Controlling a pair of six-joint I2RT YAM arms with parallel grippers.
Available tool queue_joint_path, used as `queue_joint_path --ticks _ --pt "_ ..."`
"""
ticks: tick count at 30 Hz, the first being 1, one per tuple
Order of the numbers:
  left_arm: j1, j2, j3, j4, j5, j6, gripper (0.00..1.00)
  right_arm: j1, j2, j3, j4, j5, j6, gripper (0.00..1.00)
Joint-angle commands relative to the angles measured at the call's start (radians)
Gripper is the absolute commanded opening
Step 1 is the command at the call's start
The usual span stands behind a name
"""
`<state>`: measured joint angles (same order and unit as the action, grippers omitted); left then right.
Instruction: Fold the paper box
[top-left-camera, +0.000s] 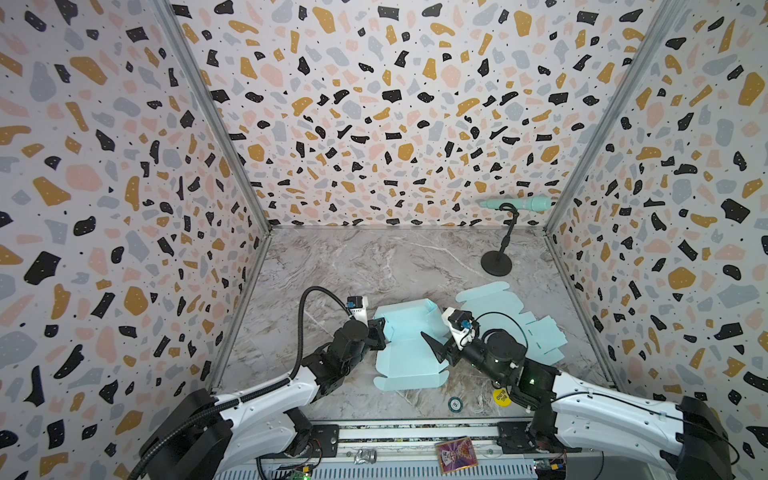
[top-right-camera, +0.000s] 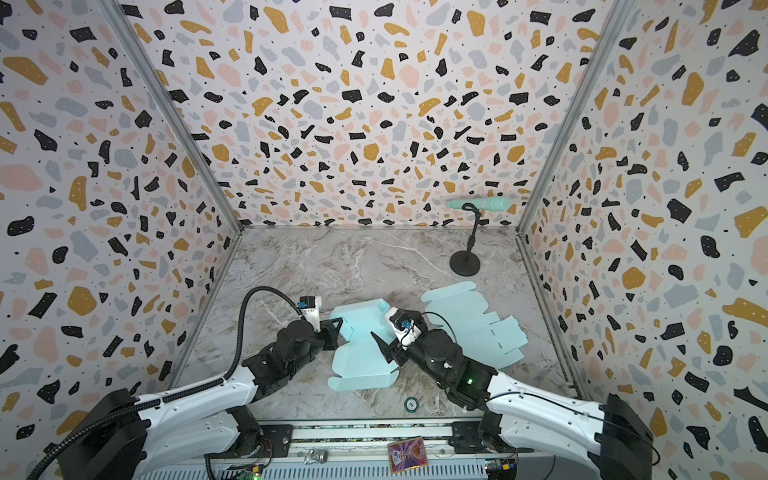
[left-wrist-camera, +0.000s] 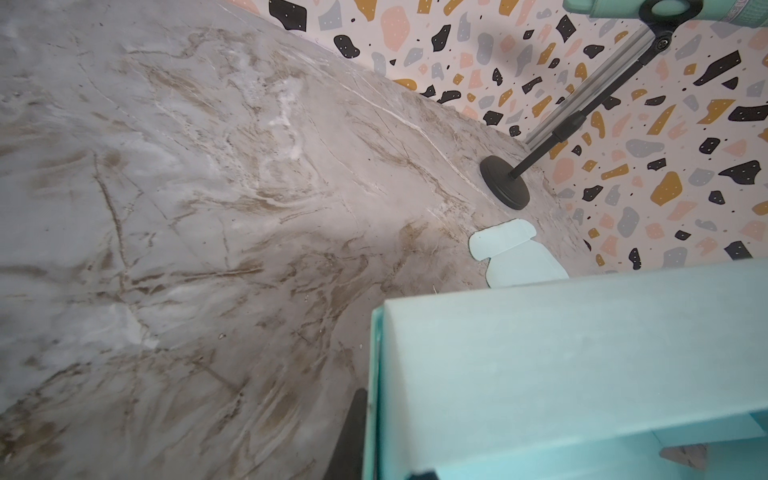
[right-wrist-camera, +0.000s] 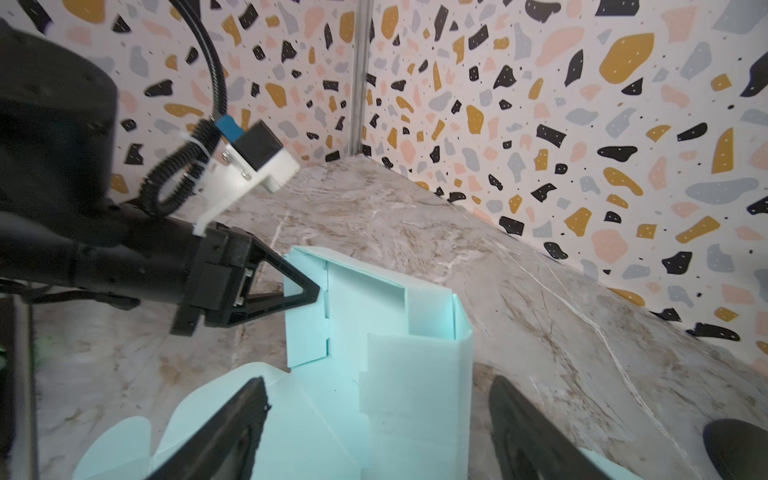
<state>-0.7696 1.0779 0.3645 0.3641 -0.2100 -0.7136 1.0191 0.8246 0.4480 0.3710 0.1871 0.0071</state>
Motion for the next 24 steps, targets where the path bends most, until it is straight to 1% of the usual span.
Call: queue_joint_path --ticks 1,4,5,7,9,16,22,24 --pt "0.0 -0.013 -0.006 0.023 0.005 0.026 0.0 -0.095 -0.106 -0.003 -0.07 -0.166 0.035 0.84" --pt "0.002 -0.014 -0.002 0.017 0.005 0.03 0.0 -0.203 -0.168 -0.025 -0.089 -0.252 0.06 0.8" --pt "0.002 -0.013 -0.001 0.016 0.005 0.031 0.0 -0.248 -0.181 -0.036 -0.081 -0.289 0.076 0.77" --pt "0.003 -0.012 0.001 0.015 0.006 0.032 0.0 -0.335 -0.176 -0.054 -0.057 -0.372 0.103 0.71" --pt "0.003 -0.01 0.005 0.015 0.008 0.034 0.0 -0.386 -0.14 -0.06 -0.044 -0.437 0.108 0.66" --pt "0.003 -0.007 0.011 0.007 0.006 0.039 0.0 -0.386 -0.053 -0.074 -0.004 -0.518 0.089 0.6" --pt "0.003 0.008 0.013 0.014 0.014 0.038 0.0 -0.37 0.008 -0.071 0.038 -0.525 0.078 0.52" --pt "0.004 0.009 0.013 0.015 0.014 0.038 0.0 -0.358 0.051 -0.055 0.04 -0.512 0.063 0.5"
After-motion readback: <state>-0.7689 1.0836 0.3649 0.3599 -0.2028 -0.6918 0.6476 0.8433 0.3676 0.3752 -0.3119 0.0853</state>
